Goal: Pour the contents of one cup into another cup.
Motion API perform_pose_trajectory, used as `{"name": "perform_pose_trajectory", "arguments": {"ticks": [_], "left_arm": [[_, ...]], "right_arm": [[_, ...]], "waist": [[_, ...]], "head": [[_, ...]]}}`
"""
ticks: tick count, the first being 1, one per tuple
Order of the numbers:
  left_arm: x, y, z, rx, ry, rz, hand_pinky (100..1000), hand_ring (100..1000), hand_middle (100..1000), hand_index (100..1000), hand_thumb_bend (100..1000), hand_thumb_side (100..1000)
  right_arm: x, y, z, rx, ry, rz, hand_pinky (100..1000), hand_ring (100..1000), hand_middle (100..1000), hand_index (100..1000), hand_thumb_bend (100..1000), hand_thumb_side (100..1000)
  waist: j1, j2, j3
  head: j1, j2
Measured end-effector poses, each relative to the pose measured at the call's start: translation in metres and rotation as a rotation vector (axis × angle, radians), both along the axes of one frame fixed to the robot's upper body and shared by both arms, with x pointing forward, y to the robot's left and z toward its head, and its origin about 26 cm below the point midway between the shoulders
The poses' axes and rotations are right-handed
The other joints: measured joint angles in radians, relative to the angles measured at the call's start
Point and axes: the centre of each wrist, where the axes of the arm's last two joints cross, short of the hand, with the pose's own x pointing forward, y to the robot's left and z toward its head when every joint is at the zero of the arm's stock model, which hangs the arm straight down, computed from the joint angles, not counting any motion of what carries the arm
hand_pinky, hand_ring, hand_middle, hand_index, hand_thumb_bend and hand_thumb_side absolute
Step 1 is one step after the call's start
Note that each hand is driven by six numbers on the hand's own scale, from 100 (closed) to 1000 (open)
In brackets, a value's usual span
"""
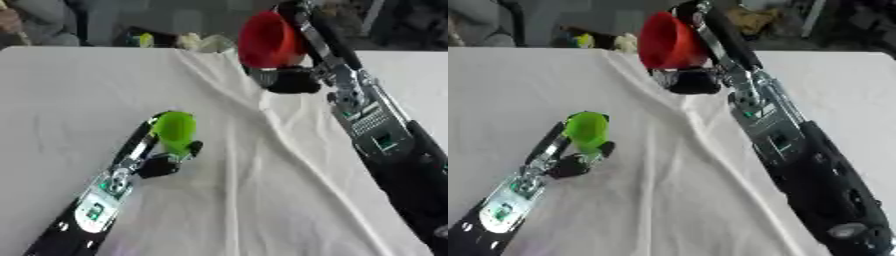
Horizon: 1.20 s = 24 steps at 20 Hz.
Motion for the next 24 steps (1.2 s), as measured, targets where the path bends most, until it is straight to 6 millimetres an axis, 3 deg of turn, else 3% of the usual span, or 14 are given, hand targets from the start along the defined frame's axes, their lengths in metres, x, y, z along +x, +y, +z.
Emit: {"name": "perform_pose_trajectory", "arguments": {"ticks": [5,9,16,19,20,23,24], "left_arm": [[-0.006,0.021,0.001,0.078,-0.076,0.019,772,1000,955,980,1000,887],[-0.014,0.038,0.008,0.008,-0.093,0.072,737,1000,947,965,1000,983],[-0.022,0.041,0.04,-0.226,-0.092,0.106,704,1000,942,952,1000,1000],[-0.025,0.038,0.053,-0.294,-0.087,0.096,701,1000,940,949,991,1000],[-0.026,0.038,0.057,-0.311,-0.086,0.093,700,1000,939,948,979,1000],[-0.028,0.035,0.066,-0.343,-0.086,0.076,700,1000,936,946,951,1000],[-0.029,0.035,0.068,-0.348,-0.086,0.073,699,1000,935,945,941,1000]], "right_arm": [[0.0,-0.01,-0.011,0.066,0.037,-0.033,456,290,254,380,100,100],[0.005,-0.027,-0.032,0.174,0.107,-0.101,455,286,248,374,100,100],[0.017,-0.048,-0.101,0.311,0.318,-0.195,481,300,259,388,100,106],[0.019,-0.048,-0.131,0.313,0.39,-0.215,512,327,278,404,100,170],[0.02,-0.047,-0.138,0.307,0.406,-0.215,538,357,297,420,136,203],[0.02,-0.045,-0.158,0.254,0.432,-0.21,643,458,372,474,359,308],[0.02,-0.044,-0.162,0.226,0.432,-0.207,760,542,455,541,590,387]], "waist": [[0.007,0.0,0.001],[0.017,0.0,0.009],[0.035,0.0,0.029],[0.036,0.0,0.034],[0.036,0.001,0.035],[0.038,0.001,0.036],[0.039,0.001,0.036]], "head": [[0.0,0.0],[-0.006,0.0],[-0.026,0.0],[-0.031,0.0],[-0.031,0.0],[-0.032,0.002],[-0.032,0.002]]}}
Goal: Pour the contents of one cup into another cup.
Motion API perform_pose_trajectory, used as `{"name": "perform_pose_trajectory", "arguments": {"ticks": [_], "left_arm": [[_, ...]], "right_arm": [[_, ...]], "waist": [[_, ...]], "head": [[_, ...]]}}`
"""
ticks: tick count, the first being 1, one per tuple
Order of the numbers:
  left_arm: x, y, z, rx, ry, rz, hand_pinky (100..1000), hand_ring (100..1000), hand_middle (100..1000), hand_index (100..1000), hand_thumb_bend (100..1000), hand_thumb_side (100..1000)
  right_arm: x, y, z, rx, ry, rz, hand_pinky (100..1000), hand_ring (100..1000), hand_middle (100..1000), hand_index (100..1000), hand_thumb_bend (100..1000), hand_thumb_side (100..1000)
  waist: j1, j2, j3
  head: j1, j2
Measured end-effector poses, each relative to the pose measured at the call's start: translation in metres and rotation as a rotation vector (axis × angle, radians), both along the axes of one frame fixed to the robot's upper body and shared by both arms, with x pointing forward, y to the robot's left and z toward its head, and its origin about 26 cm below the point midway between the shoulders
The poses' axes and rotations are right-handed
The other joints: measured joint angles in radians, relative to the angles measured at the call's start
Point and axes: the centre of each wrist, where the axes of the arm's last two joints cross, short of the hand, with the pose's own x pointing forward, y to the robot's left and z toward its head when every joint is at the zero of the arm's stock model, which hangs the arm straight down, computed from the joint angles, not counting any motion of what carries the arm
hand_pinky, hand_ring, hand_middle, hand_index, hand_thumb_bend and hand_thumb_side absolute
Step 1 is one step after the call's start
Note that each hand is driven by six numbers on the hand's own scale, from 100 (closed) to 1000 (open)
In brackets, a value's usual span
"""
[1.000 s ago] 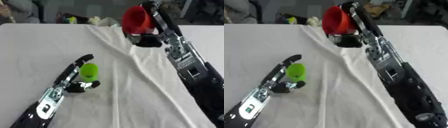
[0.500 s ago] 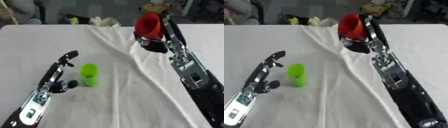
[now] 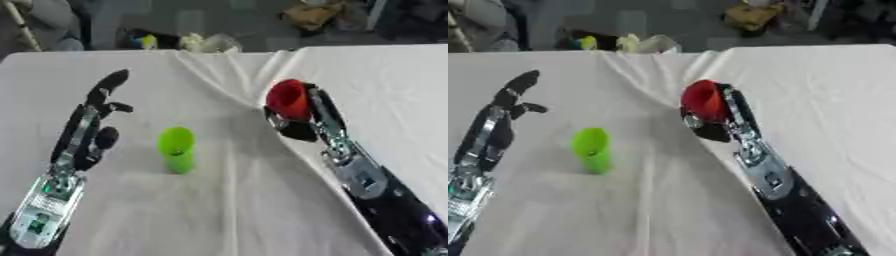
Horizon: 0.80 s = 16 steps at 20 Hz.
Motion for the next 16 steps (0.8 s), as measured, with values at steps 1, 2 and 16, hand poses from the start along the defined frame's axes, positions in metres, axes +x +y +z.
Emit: {"name": "perform_pose_trajectory", "arguments": {"ticks": [1,2,16], "left_arm": [[0.0,0.0,0.001,-0.004,0.0,-0.001,700,1000,935,944,940,1000],[0.0,0.0,0.003,-0.007,0.0,-0.002,700,1000,934,943,935,1000],[-0.001,0.001,0.006,-0.014,0.002,-0.004,699,1000,936,941,900,989]], "right_arm": [[0.0,0.001,-0.004,-0.03,0.0,0.012,806,578,489,578,652,403],[-0.001,0.001,-0.006,-0.064,-0.005,0.025,941,744,660,758,838,537],[0.004,-0.006,0.016,-0.296,-0.187,0.017,1000,861,825,892,853,643]], "waist": [[0.0,0.0,0.0],[0.0,0.0,0.001],[-0.005,0.0,0.0]], "head": [[0.0,0.0],[0.0,0.0],[0.0,0.0]]}}
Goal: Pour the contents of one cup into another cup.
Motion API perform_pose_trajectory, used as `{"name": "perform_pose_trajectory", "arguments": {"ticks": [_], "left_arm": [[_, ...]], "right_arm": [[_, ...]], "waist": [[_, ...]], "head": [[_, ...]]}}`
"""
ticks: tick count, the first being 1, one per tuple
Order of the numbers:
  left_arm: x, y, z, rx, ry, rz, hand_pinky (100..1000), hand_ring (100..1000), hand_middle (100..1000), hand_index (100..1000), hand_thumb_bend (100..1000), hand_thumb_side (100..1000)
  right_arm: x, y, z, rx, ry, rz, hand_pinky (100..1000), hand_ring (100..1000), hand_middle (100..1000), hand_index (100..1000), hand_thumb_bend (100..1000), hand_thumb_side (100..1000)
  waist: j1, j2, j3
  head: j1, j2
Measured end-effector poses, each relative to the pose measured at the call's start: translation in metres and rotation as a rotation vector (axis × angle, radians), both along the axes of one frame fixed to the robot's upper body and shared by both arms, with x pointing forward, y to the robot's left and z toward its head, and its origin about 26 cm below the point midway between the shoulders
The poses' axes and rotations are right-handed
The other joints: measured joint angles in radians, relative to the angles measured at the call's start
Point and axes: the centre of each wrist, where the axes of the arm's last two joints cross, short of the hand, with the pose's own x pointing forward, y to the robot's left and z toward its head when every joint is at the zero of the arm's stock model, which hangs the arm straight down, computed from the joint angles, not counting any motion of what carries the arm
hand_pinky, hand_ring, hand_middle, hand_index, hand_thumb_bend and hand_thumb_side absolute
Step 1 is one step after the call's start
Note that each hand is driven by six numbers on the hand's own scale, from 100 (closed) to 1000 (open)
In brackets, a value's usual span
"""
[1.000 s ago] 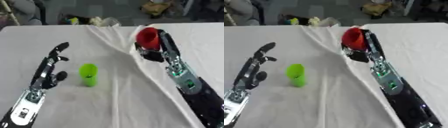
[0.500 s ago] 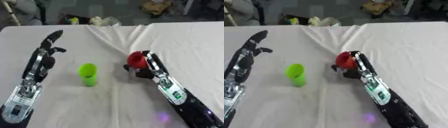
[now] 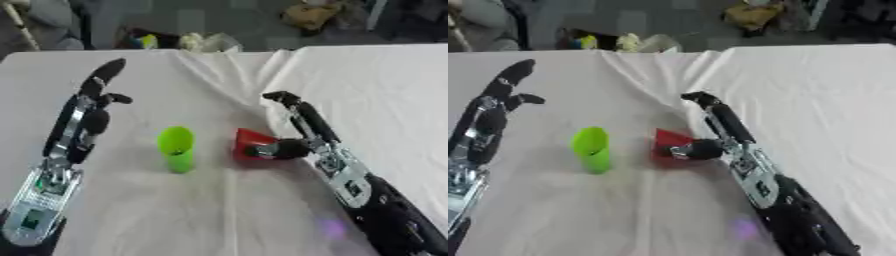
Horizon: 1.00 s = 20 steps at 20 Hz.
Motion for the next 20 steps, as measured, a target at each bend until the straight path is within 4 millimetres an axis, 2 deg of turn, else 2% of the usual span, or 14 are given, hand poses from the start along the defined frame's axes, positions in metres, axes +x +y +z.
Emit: {"name": "perform_pose_trajectory", "arguments": {"ticks": [1,12,20], "left_arm": [[0.0,0.0,0.0,-0.001,0.0,0.001,698,1000,935,941,896,989],[0.0,0.006,0.003,-0.019,-0.006,0.013,688,1000,942,945,892,989],[-0.003,0.014,0.003,-0.019,-0.005,0.017,679,1000,944,945,905,986]], "right_arm": [[0.001,-0.001,0.005,0.004,-0.019,-0.007,1000,860,824,892,880,620],[-0.005,-0.008,0.054,0.108,-0.15,-0.003,961,824,802,878,863,652],[-0.016,-0.009,0.07,0.186,-0.17,0.032,945,810,792,870,850,659]], "waist": [[0.0,0.0,-0.001],[-0.009,0.0,-0.007],[-0.012,0.0,-0.013]], "head": [[0.0,0.0],[0.002,0.0],[0.01,-0.002]]}}
